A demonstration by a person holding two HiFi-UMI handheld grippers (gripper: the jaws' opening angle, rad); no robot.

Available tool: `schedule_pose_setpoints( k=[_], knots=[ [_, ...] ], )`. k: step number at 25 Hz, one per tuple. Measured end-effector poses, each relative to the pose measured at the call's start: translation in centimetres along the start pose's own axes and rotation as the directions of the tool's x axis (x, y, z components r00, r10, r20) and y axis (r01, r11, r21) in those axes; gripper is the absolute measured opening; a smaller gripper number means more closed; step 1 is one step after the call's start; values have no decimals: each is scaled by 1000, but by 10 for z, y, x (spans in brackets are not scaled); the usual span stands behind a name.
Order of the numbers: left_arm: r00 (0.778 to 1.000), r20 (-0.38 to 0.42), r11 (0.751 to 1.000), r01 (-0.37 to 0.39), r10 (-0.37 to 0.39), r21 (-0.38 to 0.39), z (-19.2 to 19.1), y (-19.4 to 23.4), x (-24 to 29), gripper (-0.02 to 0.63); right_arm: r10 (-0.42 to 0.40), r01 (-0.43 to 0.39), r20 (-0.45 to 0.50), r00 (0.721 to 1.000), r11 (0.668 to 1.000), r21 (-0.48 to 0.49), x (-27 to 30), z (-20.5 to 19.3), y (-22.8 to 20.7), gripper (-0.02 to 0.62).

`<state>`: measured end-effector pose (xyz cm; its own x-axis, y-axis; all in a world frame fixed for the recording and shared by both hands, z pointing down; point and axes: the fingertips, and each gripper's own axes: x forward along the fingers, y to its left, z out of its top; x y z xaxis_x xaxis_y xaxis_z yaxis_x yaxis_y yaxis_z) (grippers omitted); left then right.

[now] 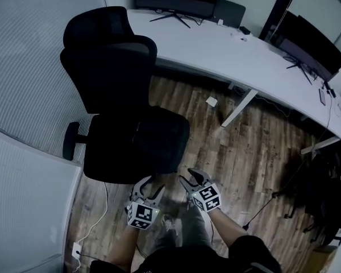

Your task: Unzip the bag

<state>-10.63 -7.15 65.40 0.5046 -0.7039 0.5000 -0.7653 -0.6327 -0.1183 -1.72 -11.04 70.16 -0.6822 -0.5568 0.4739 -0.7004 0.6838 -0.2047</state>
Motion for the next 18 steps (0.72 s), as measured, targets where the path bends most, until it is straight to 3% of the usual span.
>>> schedule_pose_setpoints(
  k=[7,18],
  knots=[
    [1000,-27,1000,-3,3,-6,-20,9,27,219,77,-77,-58,995,997,6,44,-30,-10,158],
    [998,-53,998,-29,26,-59,-37,14,50,219,173,-174,-24,985,984,-32,77,-40,-11,158]
  ],
)
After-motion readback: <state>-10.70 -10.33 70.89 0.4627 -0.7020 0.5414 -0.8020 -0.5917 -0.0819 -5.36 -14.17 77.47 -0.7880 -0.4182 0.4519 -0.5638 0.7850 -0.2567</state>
